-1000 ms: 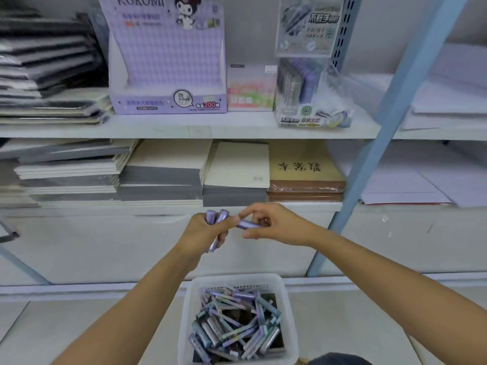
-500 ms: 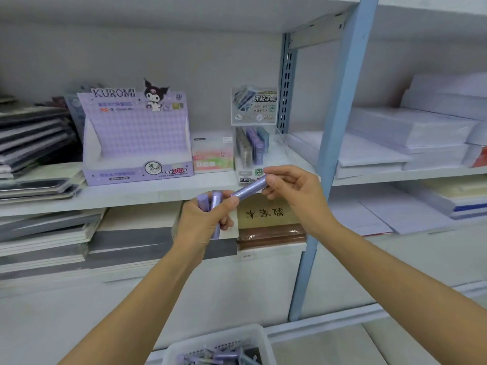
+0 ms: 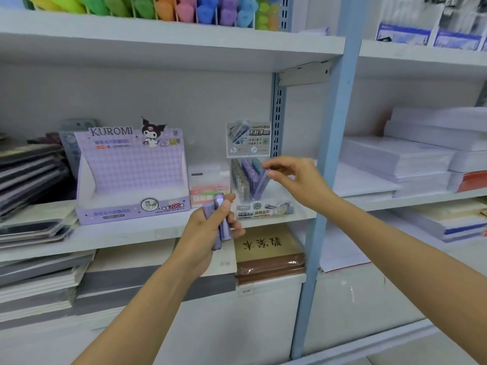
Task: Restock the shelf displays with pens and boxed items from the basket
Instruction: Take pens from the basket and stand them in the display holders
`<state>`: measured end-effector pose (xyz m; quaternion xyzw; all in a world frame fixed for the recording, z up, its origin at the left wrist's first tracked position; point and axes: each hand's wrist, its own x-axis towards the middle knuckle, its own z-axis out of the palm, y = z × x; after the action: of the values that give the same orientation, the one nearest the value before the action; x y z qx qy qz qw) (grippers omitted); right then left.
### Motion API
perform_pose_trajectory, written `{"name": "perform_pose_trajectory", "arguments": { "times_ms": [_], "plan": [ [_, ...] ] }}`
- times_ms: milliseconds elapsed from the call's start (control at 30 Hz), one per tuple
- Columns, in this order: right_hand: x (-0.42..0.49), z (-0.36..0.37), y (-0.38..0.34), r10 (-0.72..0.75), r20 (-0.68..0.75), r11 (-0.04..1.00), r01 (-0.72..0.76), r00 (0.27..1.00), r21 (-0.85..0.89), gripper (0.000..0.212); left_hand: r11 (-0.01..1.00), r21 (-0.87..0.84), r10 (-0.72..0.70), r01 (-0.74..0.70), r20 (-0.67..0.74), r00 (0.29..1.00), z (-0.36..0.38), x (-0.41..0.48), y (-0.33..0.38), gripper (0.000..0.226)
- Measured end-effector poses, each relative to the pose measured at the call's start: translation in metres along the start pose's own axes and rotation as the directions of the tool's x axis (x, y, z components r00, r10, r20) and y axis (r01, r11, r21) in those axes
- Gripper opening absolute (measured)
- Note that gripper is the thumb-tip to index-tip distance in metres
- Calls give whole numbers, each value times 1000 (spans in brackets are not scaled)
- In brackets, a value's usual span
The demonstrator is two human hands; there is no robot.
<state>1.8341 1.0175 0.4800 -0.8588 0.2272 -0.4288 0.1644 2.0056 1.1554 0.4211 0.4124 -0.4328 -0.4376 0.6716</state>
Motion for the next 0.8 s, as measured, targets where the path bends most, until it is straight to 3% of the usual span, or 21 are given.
{"name": "perform_pose_trajectory", "arguments": {
  "times_ms": [267,533,800],
  "plan": [
    [13,-11,-3,-55,223,992,78,973,-96,20,997,72,-20,14,85,996,-1,4,-1,40],
    [6,5,1,-52,114,997,57,992,-44,15,988,152,-33,15,117,993,5,5,-3,7],
    [-5,10,-2,-30,42,997,33,999,-76,20,982,186,-39,18,110,993,11,3,-7,16]
  ]
}}
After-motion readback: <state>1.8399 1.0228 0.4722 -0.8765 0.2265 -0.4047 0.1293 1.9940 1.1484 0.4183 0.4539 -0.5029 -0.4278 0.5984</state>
